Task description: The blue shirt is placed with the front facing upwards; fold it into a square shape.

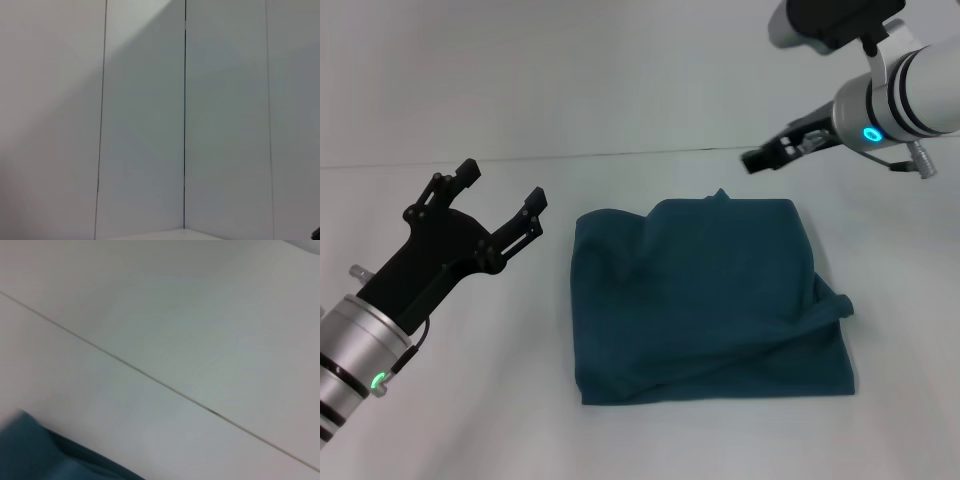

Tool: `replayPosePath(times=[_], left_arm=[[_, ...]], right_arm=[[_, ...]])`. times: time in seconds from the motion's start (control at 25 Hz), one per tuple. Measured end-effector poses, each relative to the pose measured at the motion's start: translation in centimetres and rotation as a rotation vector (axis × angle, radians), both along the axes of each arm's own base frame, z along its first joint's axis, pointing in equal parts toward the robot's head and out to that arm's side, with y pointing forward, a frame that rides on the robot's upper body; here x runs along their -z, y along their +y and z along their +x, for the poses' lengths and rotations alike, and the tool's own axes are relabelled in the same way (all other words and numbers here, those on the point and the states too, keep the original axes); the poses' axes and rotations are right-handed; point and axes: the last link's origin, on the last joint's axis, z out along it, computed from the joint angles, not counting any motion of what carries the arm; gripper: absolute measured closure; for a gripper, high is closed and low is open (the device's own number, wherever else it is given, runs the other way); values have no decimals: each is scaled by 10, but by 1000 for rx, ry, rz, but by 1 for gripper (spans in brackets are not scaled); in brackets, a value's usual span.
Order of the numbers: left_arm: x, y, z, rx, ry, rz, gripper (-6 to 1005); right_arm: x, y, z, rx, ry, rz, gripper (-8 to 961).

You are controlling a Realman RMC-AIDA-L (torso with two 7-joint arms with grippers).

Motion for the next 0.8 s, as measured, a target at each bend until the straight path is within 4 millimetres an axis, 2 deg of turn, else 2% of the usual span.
replayPosePath(times=[0.16, 0.28, 0.48, 0.6, 0.8], left_arm=[[-1, 0, 0, 6, 2, 8, 81], [-1, 0, 1, 8, 1, 10, 81], [-2, 1, 1, 6, 1, 12, 81], [-2, 2, 1, 3, 3, 12, 81], [-2, 3, 2, 5, 4, 11, 81]], right_arm=[[-5, -1, -9, -38, 177, -37, 164], [-10, -1, -5, -43, 187, -35, 164], [-10, -4, 12, 28, 75, -30, 164], [-12, -10, 20, 88, 81, -53, 167], [-28, -5, 45, 208, 136, -8, 175]])
